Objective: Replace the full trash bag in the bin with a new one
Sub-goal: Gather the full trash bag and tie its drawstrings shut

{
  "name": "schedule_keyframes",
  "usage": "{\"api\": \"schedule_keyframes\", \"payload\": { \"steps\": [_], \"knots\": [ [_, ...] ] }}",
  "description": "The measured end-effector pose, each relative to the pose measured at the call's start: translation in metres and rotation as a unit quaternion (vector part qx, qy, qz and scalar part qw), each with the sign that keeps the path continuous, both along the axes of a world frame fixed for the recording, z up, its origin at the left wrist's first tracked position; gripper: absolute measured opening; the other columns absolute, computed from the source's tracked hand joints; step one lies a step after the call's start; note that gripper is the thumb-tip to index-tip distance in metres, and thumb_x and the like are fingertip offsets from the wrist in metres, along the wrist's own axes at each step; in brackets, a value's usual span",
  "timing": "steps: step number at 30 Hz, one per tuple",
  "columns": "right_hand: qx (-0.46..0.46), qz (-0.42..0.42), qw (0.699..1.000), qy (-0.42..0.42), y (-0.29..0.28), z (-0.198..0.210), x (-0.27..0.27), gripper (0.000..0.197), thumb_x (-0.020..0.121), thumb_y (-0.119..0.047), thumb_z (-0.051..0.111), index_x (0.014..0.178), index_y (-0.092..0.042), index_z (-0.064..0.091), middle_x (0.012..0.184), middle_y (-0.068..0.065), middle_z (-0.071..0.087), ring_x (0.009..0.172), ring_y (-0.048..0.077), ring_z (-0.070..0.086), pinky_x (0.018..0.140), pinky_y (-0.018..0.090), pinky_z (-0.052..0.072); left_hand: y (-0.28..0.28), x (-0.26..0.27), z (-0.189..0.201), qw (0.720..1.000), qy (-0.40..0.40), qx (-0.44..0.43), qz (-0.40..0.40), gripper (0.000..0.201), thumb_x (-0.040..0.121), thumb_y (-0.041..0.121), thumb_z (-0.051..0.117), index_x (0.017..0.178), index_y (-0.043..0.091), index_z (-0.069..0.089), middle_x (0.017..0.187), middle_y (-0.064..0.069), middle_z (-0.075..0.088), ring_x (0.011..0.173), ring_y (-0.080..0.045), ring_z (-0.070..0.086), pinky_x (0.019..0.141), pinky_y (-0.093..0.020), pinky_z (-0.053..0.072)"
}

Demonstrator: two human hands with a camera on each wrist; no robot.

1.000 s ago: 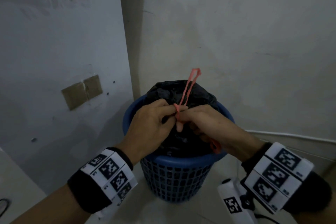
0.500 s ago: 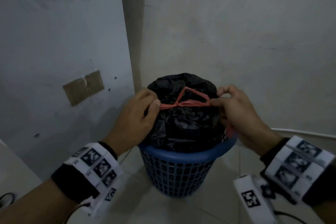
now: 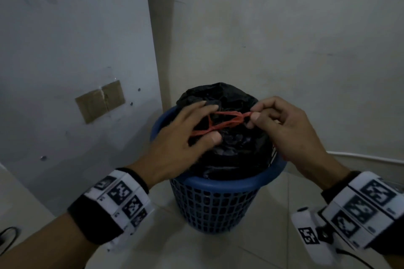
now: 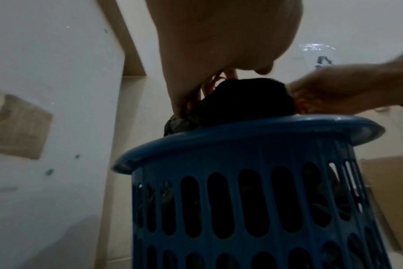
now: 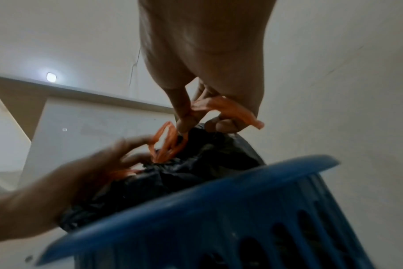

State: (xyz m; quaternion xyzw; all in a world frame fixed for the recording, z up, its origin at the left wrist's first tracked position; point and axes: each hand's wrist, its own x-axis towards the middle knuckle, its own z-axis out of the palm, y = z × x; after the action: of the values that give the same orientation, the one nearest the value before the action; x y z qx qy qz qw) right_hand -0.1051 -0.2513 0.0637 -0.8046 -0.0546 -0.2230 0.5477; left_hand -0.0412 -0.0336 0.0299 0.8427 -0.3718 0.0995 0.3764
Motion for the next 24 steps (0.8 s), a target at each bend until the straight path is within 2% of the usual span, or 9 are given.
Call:
{"api": "schedule_keyframes", "payload": {
  "steps": [2,4,6,9,12,15,18,21,24],
  "knots": [
    [0.026,0.028,0.999,-0.010,0.009,0.007,0.000,0.004,0.093,-0.009,0.061,0.094,-0.007,0.064,0.079,0.006,0.074,0.078,0.013,0.070,0.073,0.023,0.055,-0.012,-0.001,-0.004,0.997,0.004,0.077,-0.010,0.061,0.085,0.070,0.045,0.140,0.054,0.023,0.149,0.021,0.029,0.129,-0.001,0.038,0.106,-0.031,0.039],
    [0.020,0.032,0.999,-0.035,0.020,0.009,0.004,0.006,0.093,-0.010,0.061,0.097,-0.007,0.065,0.085,0.003,0.075,0.085,0.010,0.072,0.078,0.025,0.058,-0.021,-0.001,-0.008,0.996,0.022,0.085,-0.019,0.058,0.086,0.067,0.048,0.138,0.050,0.029,0.137,0.015,0.047,0.118,-0.003,0.051,0.098,-0.034,0.048],
    [-0.063,0.015,0.996,-0.065,0.027,0.003,0.008,0.015,0.094,-0.020,0.062,0.107,-0.014,0.065,0.100,-0.003,0.074,0.098,0.005,0.068,0.087,0.026,0.056,-0.024,-0.002,-0.007,0.997,0.050,0.056,-0.023,0.042,0.091,0.057,0.049,0.129,0.041,0.045,0.120,0.012,0.063,0.103,-0.002,0.061,0.087,-0.033,0.054],
    [-0.244,0.036,0.968,-0.042,0.031,-0.013,0.010,0.054,0.089,-0.056,0.053,0.135,-0.029,0.049,0.137,-0.010,0.054,0.133,0.006,0.043,0.107,0.031,0.041,-0.025,-0.003,0.000,0.992,0.120,-0.013,-0.030,0.025,0.097,0.039,0.047,0.115,0.028,0.060,0.109,0.009,0.069,0.094,-0.002,0.064,0.085,-0.026,0.053],
    [-0.325,0.083,0.942,-0.013,0.035,-0.028,0.011,0.079,0.080,-0.071,0.050,0.145,-0.030,0.031,0.147,-0.013,0.039,0.132,0.005,0.040,0.108,0.032,0.038,-0.024,-0.005,0.008,0.970,0.218,-0.093,-0.046,0.025,0.100,0.033,0.044,0.112,0.023,0.063,0.105,0.008,0.069,0.096,-0.005,0.065,0.087,-0.024,0.051],
    [-0.351,0.053,0.934,-0.040,0.040,-0.040,0.013,0.075,0.078,-0.075,0.045,0.132,-0.023,0.041,0.130,-0.011,0.038,0.102,0.007,0.052,0.081,0.028,0.050,-0.024,0.000,0.013,0.944,0.313,-0.107,0.005,0.017,0.100,0.026,0.046,0.106,0.024,0.062,0.104,0.006,0.067,0.098,-0.011,0.063,0.087,-0.026,0.049],
    [-0.368,0.011,0.929,-0.038,0.041,-0.041,0.018,0.059,0.078,-0.078,0.036,0.097,-0.023,0.046,0.092,-0.012,0.042,0.071,0.007,0.046,0.058,0.024,0.038,-0.023,0.007,0.012,0.911,0.353,-0.203,0.063,0.018,0.095,0.014,0.047,0.086,0.020,0.061,0.093,0.000,0.064,0.094,-0.020,0.060,0.084,-0.032,0.047],
    [-0.270,0.015,0.963,0.001,0.039,-0.037,0.022,0.046,0.075,-0.075,0.037,0.069,-0.029,0.039,0.058,-0.013,0.040,0.053,0.002,0.048,0.049,0.018,0.030,-0.024,-0.003,0.002,0.978,0.114,-0.159,0.067,0.021,0.100,0.032,0.041,0.097,0.023,0.060,0.094,0.006,0.064,0.091,-0.006,0.059,0.081,-0.020,0.045],
    [-0.255,0.029,0.966,-0.040,0.037,-0.039,0.027,0.049,0.090,-0.064,0.041,0.060,-0.026,0.037,0.051,-0.011,0.037,0.051,0.006,0.044,0.054,0.017,0.027,-0.023,-0.014,-0.007,0.986,0.006,-0.162,-0.029,0.037,0.099,0.043,0.033,0.112,0.022,0.061,0.108,0.007,0.064,0.104,-0.004,0.058,0.091,-0.016,0.044]
  ]
}}
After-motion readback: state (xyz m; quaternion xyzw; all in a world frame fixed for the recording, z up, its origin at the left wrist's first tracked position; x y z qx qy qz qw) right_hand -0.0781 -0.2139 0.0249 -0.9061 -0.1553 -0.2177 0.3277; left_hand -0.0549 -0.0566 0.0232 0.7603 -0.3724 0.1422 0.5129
